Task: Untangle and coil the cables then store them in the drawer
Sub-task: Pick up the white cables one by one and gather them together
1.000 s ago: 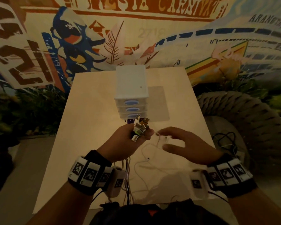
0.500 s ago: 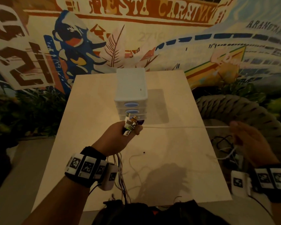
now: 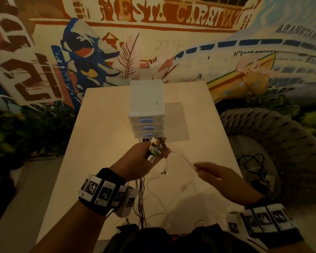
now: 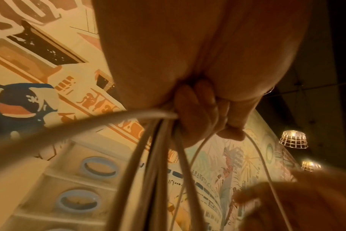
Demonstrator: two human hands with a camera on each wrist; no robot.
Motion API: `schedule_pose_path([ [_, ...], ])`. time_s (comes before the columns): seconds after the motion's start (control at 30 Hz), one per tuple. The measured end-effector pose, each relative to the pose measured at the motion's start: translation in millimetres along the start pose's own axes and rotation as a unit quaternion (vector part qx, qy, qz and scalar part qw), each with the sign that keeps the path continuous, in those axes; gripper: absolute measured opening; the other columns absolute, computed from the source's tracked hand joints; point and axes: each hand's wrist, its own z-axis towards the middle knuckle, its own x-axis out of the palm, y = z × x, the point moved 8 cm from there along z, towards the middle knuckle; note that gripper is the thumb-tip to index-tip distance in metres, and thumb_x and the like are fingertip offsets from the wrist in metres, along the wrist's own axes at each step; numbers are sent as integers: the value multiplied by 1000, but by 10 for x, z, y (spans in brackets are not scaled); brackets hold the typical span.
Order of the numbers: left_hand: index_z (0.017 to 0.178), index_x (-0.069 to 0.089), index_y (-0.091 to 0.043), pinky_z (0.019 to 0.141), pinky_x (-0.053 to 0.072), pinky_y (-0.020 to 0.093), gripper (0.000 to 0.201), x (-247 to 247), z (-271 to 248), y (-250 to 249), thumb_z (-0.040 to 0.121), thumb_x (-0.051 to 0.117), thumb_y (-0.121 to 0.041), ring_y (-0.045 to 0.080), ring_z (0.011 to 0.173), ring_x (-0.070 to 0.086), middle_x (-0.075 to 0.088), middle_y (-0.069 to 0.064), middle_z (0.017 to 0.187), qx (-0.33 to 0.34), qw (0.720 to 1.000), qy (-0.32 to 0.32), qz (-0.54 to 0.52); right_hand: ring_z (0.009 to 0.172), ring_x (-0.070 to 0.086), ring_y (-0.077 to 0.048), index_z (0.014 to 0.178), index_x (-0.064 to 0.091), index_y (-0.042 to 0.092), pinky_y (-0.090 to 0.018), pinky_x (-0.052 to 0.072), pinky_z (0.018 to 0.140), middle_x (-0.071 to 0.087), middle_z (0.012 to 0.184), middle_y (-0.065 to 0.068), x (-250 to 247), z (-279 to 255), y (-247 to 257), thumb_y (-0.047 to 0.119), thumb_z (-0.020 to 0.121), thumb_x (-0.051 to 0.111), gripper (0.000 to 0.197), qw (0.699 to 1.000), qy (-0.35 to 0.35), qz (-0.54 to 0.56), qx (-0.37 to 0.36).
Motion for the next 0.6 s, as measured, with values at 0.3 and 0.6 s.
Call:
schedule_pose_path([
  [0.3,88,62,-47,79,47,7,26,-57,-65,71,102,57,-26,-10,94,64,69,-30,94,-3,1000,-5,7,69,58,11,103,69,36,-17,42,73,64,70,25,-263,367,1054,48,94,48,25,985,-90,104,-104],
  [0.6,92,68,-39,82,43,4,21,-254,-168,356,102,58,-24,-16,98,59,68,-29,96,-48,998,-46,12,54,43,-13,72,55,-9,-16,40,53,42,59,-14,-804,33,192,91,60,61,101,983,-126,114,-68],
])
